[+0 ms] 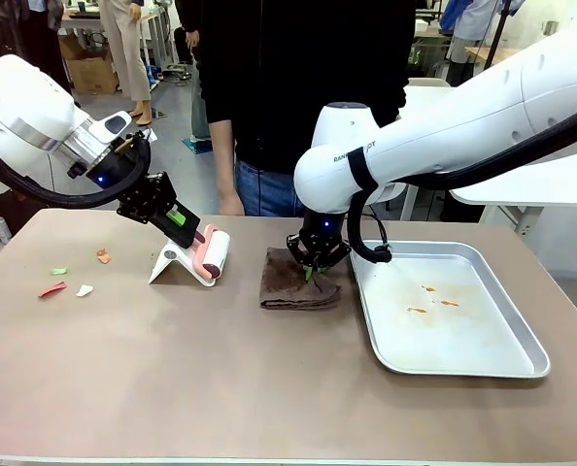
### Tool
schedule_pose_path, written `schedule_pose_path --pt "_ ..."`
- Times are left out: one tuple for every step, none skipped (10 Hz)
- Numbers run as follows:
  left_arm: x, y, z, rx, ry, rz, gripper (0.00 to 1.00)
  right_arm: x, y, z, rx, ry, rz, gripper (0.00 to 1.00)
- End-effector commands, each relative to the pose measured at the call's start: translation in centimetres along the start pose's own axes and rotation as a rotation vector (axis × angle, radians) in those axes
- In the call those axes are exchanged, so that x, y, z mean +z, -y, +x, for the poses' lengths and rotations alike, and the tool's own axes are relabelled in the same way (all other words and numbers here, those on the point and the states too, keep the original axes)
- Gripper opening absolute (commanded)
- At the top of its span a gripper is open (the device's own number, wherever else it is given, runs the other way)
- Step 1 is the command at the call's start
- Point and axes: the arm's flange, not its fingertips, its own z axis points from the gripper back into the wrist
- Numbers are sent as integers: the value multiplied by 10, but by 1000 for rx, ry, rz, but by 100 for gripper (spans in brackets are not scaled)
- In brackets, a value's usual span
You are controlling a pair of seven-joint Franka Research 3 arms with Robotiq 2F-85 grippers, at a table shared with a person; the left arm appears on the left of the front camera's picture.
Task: Clean the surface of the table.
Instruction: Hold the Lint Roller with your left hand and the towel with your right hand.
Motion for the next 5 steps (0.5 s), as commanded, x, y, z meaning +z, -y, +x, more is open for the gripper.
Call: schedule_pose_path --pt "4 1 1 -1 -5 7 0 -12 5 2 2 -28 4 0" --pt "4 2 1 -4 -4 6 0 -12 5 2 2 -30 7 0" --pt "5 2 1 -6 -2 5 0 -13 5 2 2 -31 10 0" --pt "5 2 0 -8 -1 3 0 -13 5 2 3 -34 11 0" --pt "6 3 0 -9 1 0 0 -11 5 2 6 -34 18 0"
